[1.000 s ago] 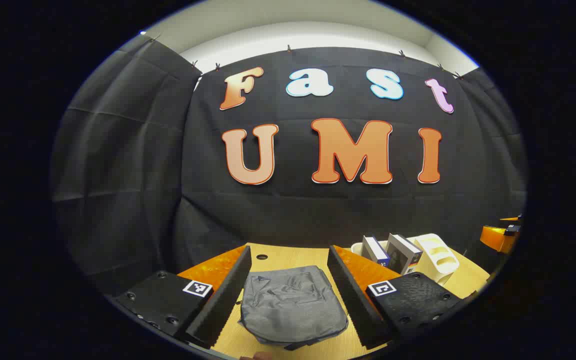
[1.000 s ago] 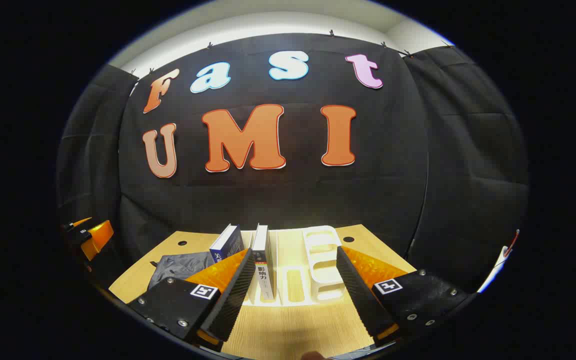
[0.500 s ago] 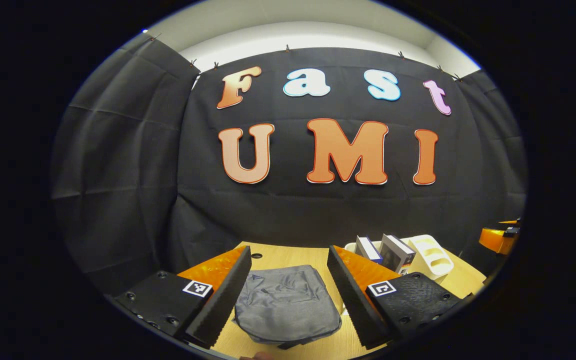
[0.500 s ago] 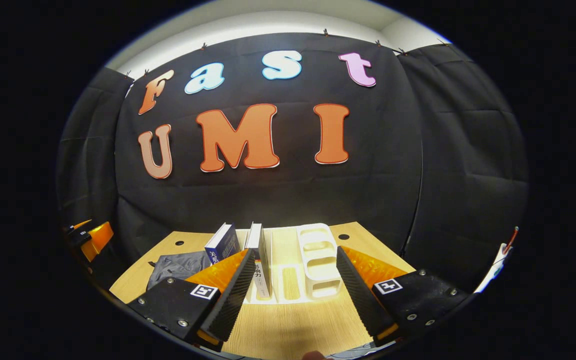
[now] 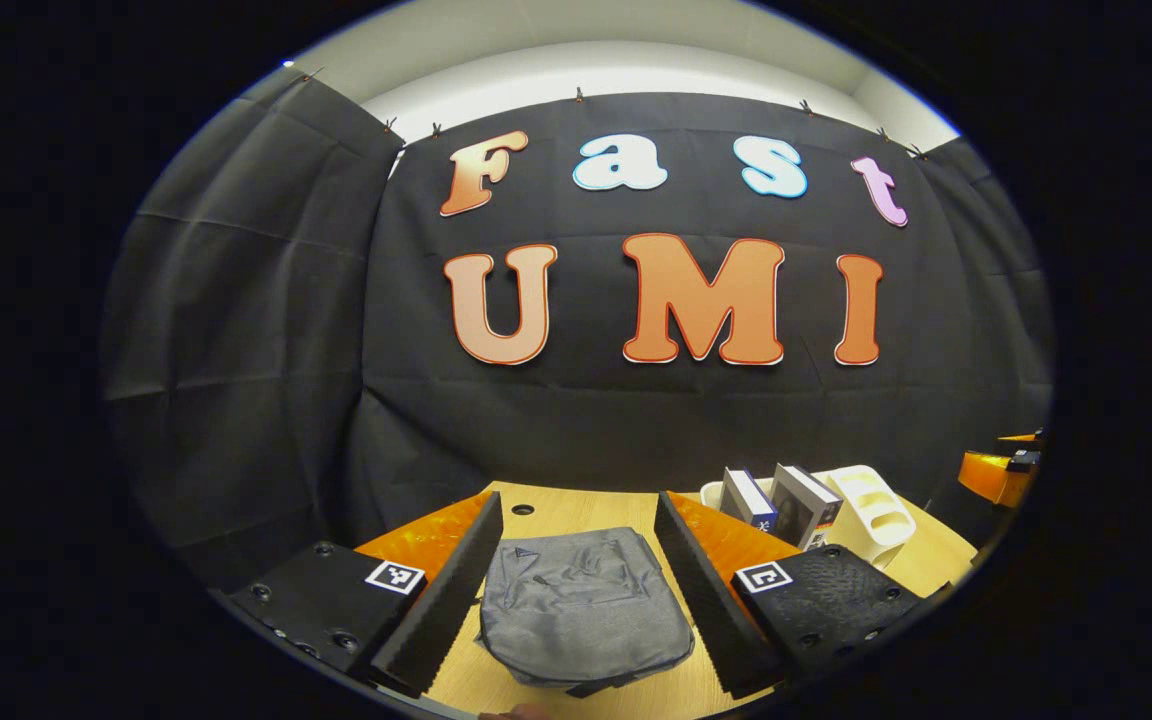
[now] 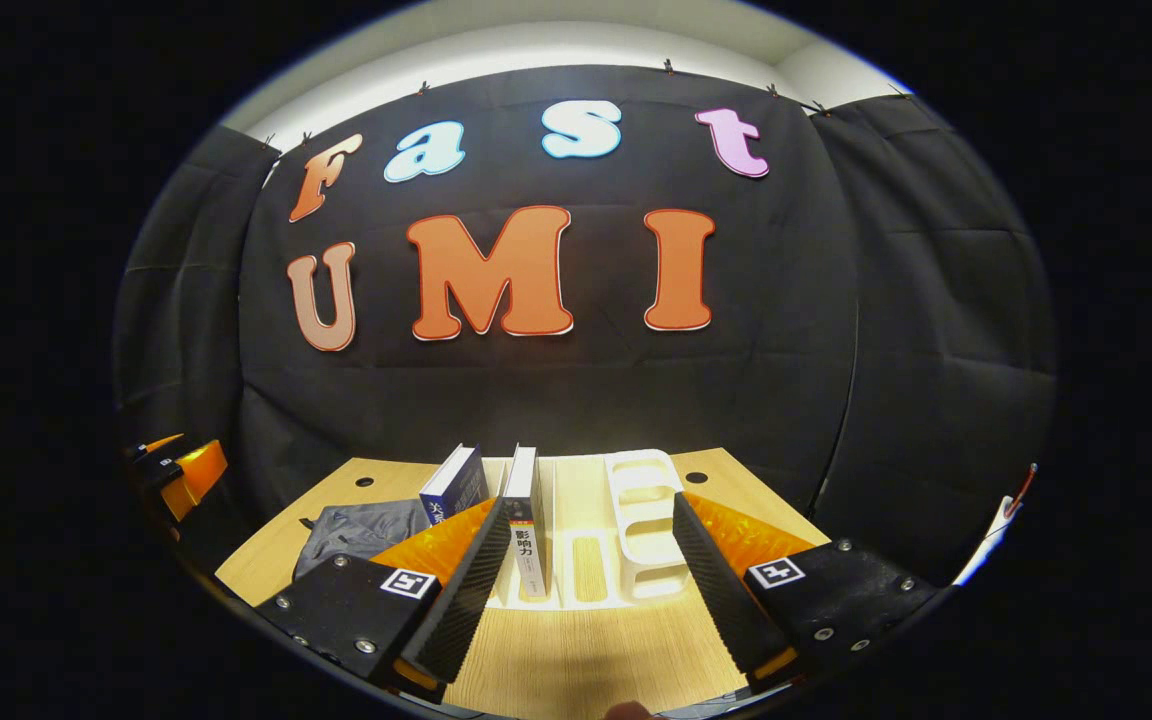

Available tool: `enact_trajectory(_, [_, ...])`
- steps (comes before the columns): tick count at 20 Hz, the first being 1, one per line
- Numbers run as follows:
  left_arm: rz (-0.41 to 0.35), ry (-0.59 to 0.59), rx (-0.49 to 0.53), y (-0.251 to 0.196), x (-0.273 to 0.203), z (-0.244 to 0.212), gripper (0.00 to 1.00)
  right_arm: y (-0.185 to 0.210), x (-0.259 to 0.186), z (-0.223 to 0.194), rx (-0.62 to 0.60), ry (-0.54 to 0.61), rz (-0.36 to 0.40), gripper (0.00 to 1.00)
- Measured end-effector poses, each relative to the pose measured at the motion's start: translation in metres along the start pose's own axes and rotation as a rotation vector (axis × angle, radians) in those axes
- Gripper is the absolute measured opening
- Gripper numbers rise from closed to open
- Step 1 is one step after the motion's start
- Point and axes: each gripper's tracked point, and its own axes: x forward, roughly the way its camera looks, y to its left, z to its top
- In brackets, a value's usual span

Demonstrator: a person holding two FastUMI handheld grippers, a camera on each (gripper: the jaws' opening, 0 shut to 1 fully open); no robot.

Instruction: Open the schoolbag, grab two books from the bookshelf and put them into the schoolbag.

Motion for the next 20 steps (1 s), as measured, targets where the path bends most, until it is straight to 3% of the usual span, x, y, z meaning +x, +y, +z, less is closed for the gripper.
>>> enact_trajectory(9, [0.003, 0.032, 0.137, 0.003, 0.007, -0.027, 0.98, -0.004, 0.003, -0.013, -0.013, 0.029, -0.016, 0.97])
enact_trajectory(15, [-0.015, 0.146, 0.367, 0.006, 0.008, -0.096, 0.98, -0.014, 0.005, -0.028, -0.022, 0.065, -0.040, 0.97])
enact_trajectory(20, [-0.088, 0.248, 0.624, -0.005, 0.006, -0.184, 0.98, -0.027, 0.004, -0.043, -0.040, 0.103, -0.064, 0.98])
